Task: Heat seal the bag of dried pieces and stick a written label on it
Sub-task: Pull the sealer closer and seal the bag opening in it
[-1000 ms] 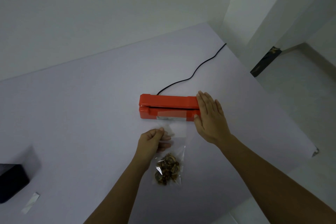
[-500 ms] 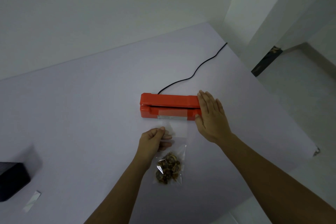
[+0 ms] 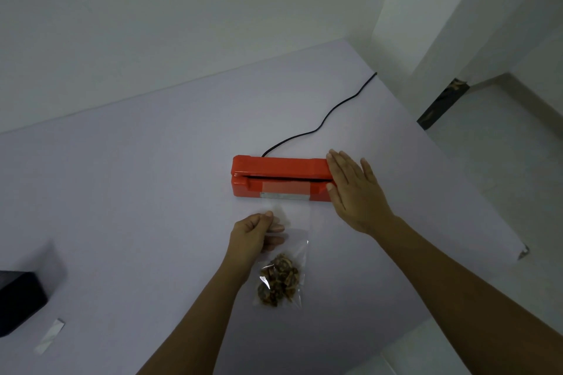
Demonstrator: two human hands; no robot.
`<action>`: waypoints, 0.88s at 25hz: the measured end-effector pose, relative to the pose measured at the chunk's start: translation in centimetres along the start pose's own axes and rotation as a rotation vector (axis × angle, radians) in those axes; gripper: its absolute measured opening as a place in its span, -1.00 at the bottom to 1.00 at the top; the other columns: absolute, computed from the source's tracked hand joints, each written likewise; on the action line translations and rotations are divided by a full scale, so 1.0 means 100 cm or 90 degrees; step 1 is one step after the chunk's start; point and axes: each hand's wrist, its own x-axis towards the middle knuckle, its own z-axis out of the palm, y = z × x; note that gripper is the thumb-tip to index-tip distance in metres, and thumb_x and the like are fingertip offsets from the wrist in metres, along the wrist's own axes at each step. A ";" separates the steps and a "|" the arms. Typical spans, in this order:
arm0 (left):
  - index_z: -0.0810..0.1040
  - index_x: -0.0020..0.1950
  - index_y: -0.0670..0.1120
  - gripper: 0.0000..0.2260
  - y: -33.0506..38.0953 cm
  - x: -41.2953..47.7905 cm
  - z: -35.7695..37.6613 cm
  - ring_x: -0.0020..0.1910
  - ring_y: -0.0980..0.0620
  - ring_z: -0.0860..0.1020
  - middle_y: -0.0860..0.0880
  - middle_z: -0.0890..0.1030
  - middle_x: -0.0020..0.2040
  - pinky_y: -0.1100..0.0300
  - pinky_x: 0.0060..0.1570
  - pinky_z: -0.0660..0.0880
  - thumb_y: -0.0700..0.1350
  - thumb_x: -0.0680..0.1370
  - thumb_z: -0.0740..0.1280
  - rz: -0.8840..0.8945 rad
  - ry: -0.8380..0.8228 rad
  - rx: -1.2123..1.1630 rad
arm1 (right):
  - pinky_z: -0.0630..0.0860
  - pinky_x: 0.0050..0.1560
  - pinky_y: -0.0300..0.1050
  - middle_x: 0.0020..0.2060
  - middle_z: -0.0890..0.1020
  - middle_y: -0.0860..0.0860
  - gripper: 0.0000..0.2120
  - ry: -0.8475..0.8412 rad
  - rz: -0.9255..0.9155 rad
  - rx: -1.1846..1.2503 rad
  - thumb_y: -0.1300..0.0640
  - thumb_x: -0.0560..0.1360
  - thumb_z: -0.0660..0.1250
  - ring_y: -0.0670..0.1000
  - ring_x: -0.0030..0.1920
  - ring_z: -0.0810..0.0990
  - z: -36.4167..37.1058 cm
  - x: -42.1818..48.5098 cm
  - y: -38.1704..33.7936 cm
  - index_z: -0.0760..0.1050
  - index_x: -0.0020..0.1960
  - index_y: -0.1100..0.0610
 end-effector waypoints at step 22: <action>0.60 -0.07 -0.22 -0.75 0.012 -0.008 0.000 -0.37 0.05 0.65 -0.11 0.69 -0.18 0.32 -0.46 0.49 -0.08 0.59 0.22 -0.011 -0.001 0.008 | 0.02 0.43 -0.08 0.20 0.56 0.09 -0.55 0.094 -0.314 0.222 -0.07 0.53 0.23 0.02 0.23 0.49 -0.151 0.134 -0.121 0.43 0.29 0.19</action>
